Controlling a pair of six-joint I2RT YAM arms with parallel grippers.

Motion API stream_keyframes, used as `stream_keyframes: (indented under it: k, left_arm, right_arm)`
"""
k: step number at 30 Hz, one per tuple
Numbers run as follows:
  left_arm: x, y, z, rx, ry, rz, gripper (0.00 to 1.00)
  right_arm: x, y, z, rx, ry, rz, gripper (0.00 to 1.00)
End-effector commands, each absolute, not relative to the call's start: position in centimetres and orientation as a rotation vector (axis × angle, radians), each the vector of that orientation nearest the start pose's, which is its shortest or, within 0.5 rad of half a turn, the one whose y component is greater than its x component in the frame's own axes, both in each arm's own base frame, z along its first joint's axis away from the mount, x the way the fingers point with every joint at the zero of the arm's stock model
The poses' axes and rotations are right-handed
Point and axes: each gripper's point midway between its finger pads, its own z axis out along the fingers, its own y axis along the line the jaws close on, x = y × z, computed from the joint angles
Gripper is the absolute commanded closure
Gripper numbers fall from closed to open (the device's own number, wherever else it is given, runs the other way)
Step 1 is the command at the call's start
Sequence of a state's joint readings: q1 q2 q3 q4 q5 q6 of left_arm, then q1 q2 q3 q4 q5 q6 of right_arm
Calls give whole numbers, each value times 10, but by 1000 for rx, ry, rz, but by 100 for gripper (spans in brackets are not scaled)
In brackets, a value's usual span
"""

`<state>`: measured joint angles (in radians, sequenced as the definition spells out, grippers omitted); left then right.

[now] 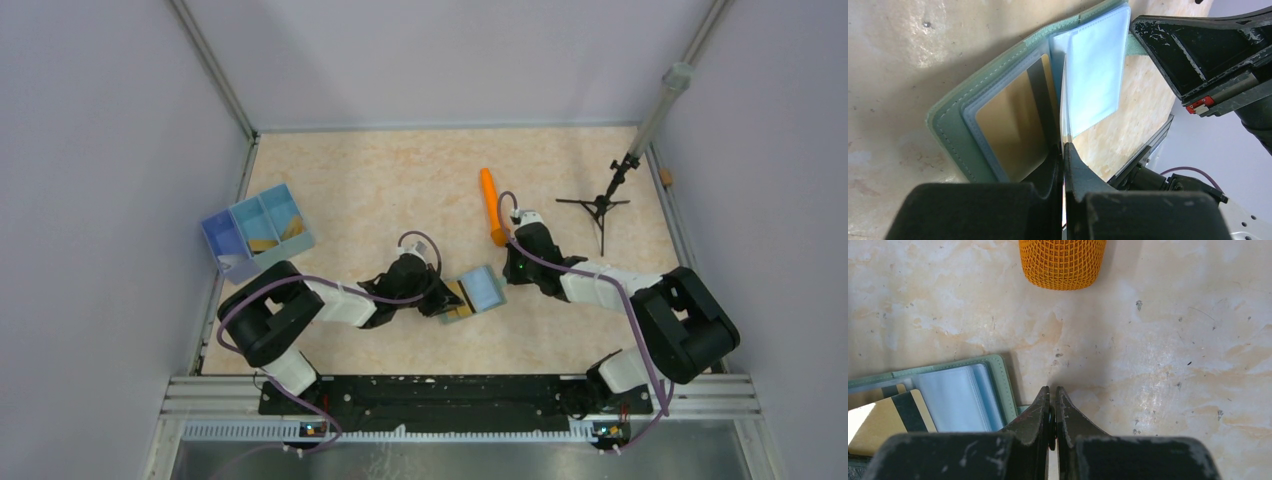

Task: Put the credit cards into the card holder
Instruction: Insert the credit card into the card holder.

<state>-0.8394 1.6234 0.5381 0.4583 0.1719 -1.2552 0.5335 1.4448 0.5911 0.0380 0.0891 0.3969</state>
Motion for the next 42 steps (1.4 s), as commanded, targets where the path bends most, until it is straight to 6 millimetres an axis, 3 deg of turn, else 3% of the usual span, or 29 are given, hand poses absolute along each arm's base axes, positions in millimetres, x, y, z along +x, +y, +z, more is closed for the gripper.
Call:
stream_keyframes:
  k: [1, 32, 42]
  left_arm:
    - [204, -322, 29, -428, 2529, -1172, 100]
    - [207, -319, 34, -284, 2394, -1306, 100]
    - [205, -325, 44, -220, 2329, -1407, 100]
  right_arm:
    - [298, 174, 27, -95, 2396, 340, 100]
    - [297, 175, 27, -102, 2410, 344, 100]
    - [297, 175, 26, -103, 2414, 344, 100]
